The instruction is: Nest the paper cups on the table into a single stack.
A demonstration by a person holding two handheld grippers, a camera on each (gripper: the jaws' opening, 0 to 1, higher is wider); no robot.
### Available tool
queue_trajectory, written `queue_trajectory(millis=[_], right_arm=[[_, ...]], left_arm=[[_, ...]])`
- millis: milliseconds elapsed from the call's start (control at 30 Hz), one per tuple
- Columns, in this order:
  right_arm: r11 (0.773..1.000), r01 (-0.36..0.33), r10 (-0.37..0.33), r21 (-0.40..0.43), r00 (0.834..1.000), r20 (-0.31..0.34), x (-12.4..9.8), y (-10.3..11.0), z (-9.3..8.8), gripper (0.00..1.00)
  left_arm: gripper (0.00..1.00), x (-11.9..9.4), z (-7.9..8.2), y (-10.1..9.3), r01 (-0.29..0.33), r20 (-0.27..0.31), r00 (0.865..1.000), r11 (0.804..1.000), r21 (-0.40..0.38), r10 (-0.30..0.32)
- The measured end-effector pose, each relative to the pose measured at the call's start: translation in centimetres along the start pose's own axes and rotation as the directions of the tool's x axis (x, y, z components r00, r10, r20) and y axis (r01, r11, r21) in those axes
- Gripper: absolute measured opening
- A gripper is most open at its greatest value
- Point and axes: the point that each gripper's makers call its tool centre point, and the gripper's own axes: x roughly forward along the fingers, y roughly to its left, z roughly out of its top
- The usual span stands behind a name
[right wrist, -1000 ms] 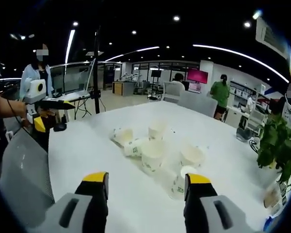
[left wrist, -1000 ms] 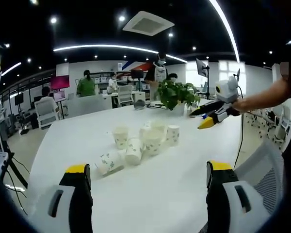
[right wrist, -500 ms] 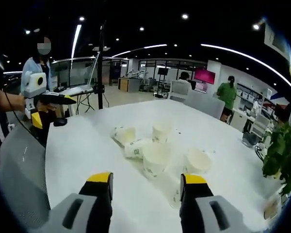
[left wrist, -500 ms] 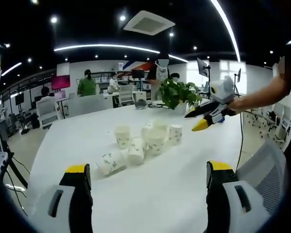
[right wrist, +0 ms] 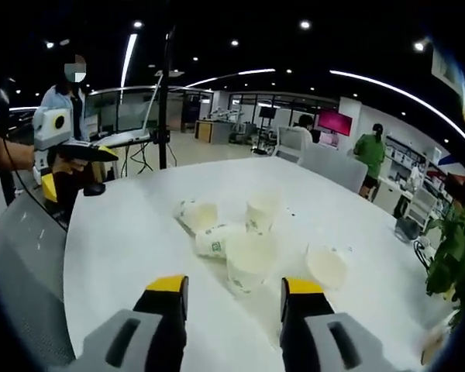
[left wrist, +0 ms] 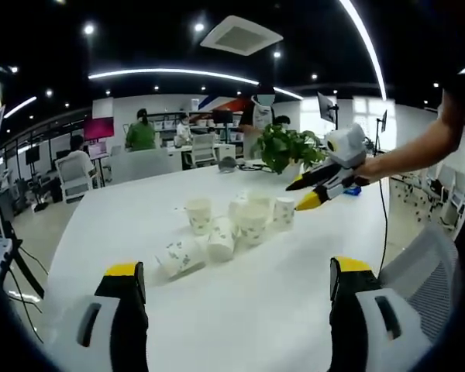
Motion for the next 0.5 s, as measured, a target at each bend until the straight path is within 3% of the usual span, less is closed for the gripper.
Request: queue_trajectory(millis=[500], right_arm=[[0.997,-0.042,0.041,-0.065,0.999,-0.014,2.2,-0.2,0.3,0.39]], left_arm=[[0.99,0.0,-0.1,0.1,0.009,-0.004,1.0,1.0,0.002,-0.009]])
